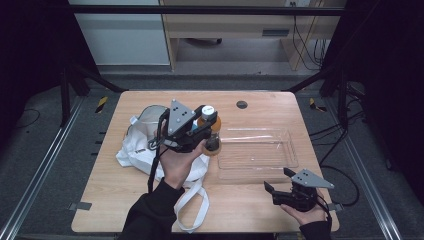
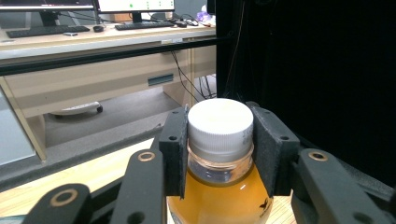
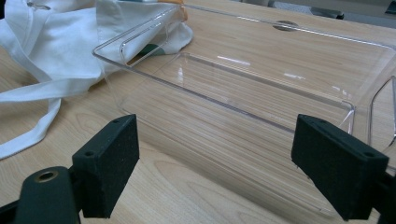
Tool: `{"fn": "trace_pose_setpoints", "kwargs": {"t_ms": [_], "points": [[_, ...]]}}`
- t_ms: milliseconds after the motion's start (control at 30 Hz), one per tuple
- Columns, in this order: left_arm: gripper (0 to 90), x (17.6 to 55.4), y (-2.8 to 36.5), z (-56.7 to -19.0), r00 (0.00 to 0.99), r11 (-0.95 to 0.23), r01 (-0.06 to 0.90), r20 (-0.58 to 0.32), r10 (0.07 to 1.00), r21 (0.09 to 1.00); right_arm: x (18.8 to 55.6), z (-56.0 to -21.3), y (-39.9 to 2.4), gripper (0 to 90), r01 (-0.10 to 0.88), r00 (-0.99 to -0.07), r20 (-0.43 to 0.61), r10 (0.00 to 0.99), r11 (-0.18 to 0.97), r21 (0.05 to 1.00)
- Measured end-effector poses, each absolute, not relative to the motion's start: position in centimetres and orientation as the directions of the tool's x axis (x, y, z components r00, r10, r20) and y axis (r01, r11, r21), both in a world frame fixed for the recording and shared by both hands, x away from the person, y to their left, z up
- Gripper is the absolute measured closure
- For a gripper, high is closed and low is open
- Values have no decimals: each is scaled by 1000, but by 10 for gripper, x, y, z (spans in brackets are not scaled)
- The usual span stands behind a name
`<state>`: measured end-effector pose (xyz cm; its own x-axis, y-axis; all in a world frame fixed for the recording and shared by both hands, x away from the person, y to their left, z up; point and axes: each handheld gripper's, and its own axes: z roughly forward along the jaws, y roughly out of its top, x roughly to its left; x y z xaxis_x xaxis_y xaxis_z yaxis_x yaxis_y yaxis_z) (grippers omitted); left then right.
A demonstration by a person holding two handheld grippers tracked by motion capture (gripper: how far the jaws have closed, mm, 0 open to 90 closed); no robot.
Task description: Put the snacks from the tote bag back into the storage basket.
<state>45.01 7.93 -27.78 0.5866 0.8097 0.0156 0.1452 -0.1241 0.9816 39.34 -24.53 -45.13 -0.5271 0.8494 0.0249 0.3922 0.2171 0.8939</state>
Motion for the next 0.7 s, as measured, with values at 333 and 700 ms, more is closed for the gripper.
{"fn": "trace_pose_setpoints", "kwargs": {"t_ms": [333,700], "points": [[591,454,61,-283,609,-135,151,16,793,979,393,-451,-246,155,391,-531,30,847,213,895],[591,456,44,-292,633,-149,149,21,774,978,392,-452,-247,153,389,-532,30,846,213,896]]}}
